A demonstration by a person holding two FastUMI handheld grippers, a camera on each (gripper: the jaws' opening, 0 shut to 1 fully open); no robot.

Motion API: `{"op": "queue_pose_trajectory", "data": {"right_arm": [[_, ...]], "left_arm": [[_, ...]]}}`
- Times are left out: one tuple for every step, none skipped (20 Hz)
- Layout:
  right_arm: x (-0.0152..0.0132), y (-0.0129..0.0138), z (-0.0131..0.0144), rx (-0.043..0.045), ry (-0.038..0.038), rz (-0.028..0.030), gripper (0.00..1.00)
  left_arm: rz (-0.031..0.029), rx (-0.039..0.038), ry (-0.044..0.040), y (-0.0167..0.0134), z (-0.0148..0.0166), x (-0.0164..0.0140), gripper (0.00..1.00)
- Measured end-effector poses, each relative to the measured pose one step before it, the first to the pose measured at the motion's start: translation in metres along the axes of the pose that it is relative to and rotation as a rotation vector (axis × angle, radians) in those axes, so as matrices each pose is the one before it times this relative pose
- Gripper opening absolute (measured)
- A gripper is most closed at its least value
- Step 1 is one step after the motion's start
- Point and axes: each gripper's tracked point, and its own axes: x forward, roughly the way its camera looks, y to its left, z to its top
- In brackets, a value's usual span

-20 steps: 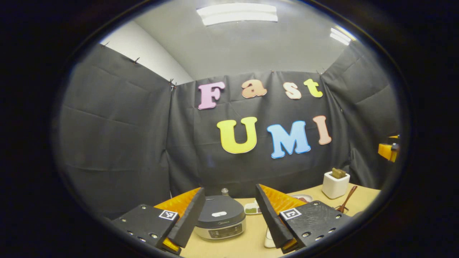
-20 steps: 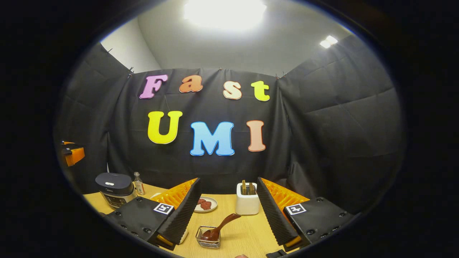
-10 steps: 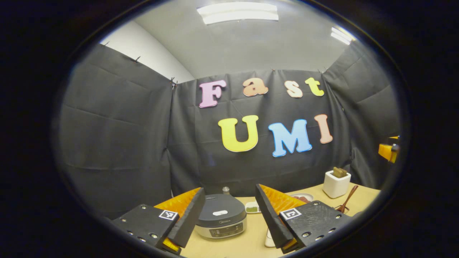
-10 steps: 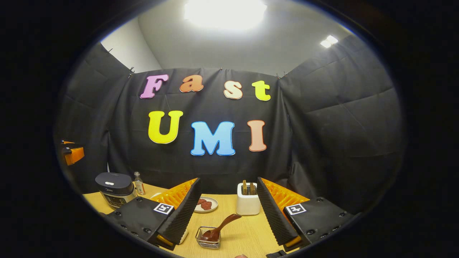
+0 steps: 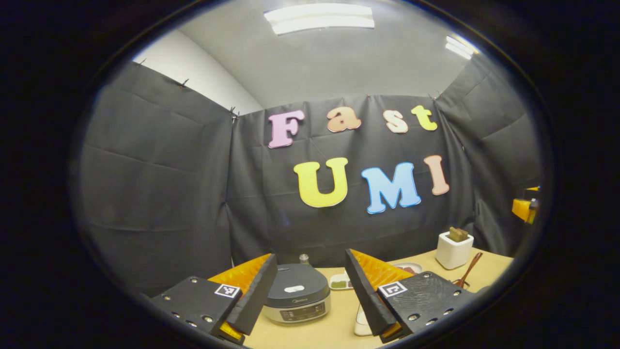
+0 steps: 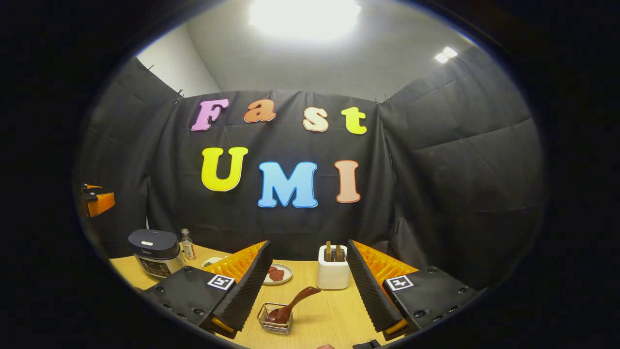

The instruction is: Close the left gripper, press the button to open the rice cooker; take a wooden spoon from the chopstick holder with the right hand, scoop a spoonful of rice and pour it into the rice cooker, then put the wooden spoon back into the chopstick holder.

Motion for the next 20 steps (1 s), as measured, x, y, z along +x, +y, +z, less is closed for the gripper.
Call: {"op": "queue_pose_trajectory", "data": {"right_arm": [[0.00066, -0.00195, -0.00056, -0.00114, -0.0001, 0.00482, 0.98], [0.00025, -0.00231, -0.00052, 0.00258, -0.00204, 0.00605, 0.98], [0.0012, -0.00224, 0.00022, 0.00461, -0.0032, 0.00624, 0.98], [0.00116, -0.00171, -0.00163, 0.00455, -0.00015, 0.00834, 0.98], [0.00068, -0.00055, -0.00112, 0.00182, 0.00002, 0.01014, 0.98], [0.00163, 0.00005, -0.00237, -0.00059, 0.00057, 0.0111, 0.98], [0.0018, -0.00094, -0.0018, -0.00183, 0.00035, 0.00787, 0.98], [0.00196, -0.00131, -0.003, -0.00103, 0.0036, 0.00389, 0.98], [0.00098, -0.00061, -0.00216, 0.00341, 0.00759, 0.00234, 0.98], [0.00089, 0.00223, -0.00184, 0.01087, 0.00471, 0.00529, 0.98], [0.00113, 0.00262, 0.00073, 0.01154, -0.00057, 0.00322, 0.98], [0.00203, 0.00083, 0.00004, 0.00534, -0.00109, -0.00179, 0.98], [0.00211, 0.00203, 0.00033, -0.00146, -0.00162, -0.00198, 0.97], [0.00188, 0.00142, 0.00016, -0.00575, -0.00252, -0.00657, 0.97], [0.00201, 0.00061, 0.00057, -0.00559, -0.00241, -0.01343, 0.97], [0.00132, 0.00094, 0.00048, -0.00099, 0.00028, -0.01478, 0.97], [0.00054, 0.00301, 0.00148, 0.00339, -0.00355, -0.00852, 0.97], [0.00098, 0.00391, 0.00145, -0.00016, -0.00375, -0.00709, 0.98], [0.00171, 0.00222, 0.00024, -0.00721, -0.0001, -0.00921, 0.98], [0.00168, 0.0007, -0.00145, -0.00842, 0.00265, -0.01011, 0.97]], "left_arm": [[0.00465, -0.00068, 0.00162, -0.00161, -0.00059, -0.00009, 0.88], [0.00604, 0.00069, 0.00103, -0.00072, 0.00023, 0.00118, 0.87], [0.00685, 0.00141, 0.00066, -0.00127, 0.00045, 0.00032, 0.87], [0.00659, 0.00234, 0.00367, -0.00094, 0.00083, 0.00111, 0.87], [0.00105, -0.00162, 0.00497, -0.00198, -0.00043, 0.00126, 0.87], [0.00133, -0.00581, 0.00217, -0.00099, 0.00135, 0.00126, 0.87], [0.00289, -0.00501, -0.00184, 0.0004, 0.0019, 0.00307, 0.87], [0.00393, -0.00061, -0.00327, 0.0014, 0.00294, 0.0038, 0.87], [0.00428, 0.00634, -0.00644, 0.00283, 0.00229, 0.0036, 0.87], [0.00513, 0.01251, -0.00432, 0.00385, 0.00189, 0.00447, 0.87], [0.00198, 0.01033, -0.00308, 0.00331, 0.00003, 0.00534, 0.87], [0.00035, 0.0061, 0.00125, 0.00286, -0.00016, 0.00633, 0.88], [0.00151, 0.00128, 0.00194, 0.00579, -0.00369, 0.0064, 0.88], [0.00097, -0.00455, -0.00062, 0.00402, -0.00092, 0.00774, 0.88], [-0.00291, -0.01077, 0.00299, 0.0031, -0.00455, 0.0086, 0.88], [-0.00548, -0.01236, 0.01134, 0.00272, -0.00475, 0.00826, 0.88], [-0.0056, -0.0086, 0.01061, 0.00404, -0.00523, 0.00766, 0.87], [-0.00324, -0.00166, 0.00763, 0.00376, -0.00354, 0.00796, 0.87], [-0.00283, 0.00331, -0.00041, 0.00454, -0.00253, 0.0084, 0.87], [0.00919, 0.00015, -0.00299, 0.00691, 0.00026, 0.00808, 0.76]]}}
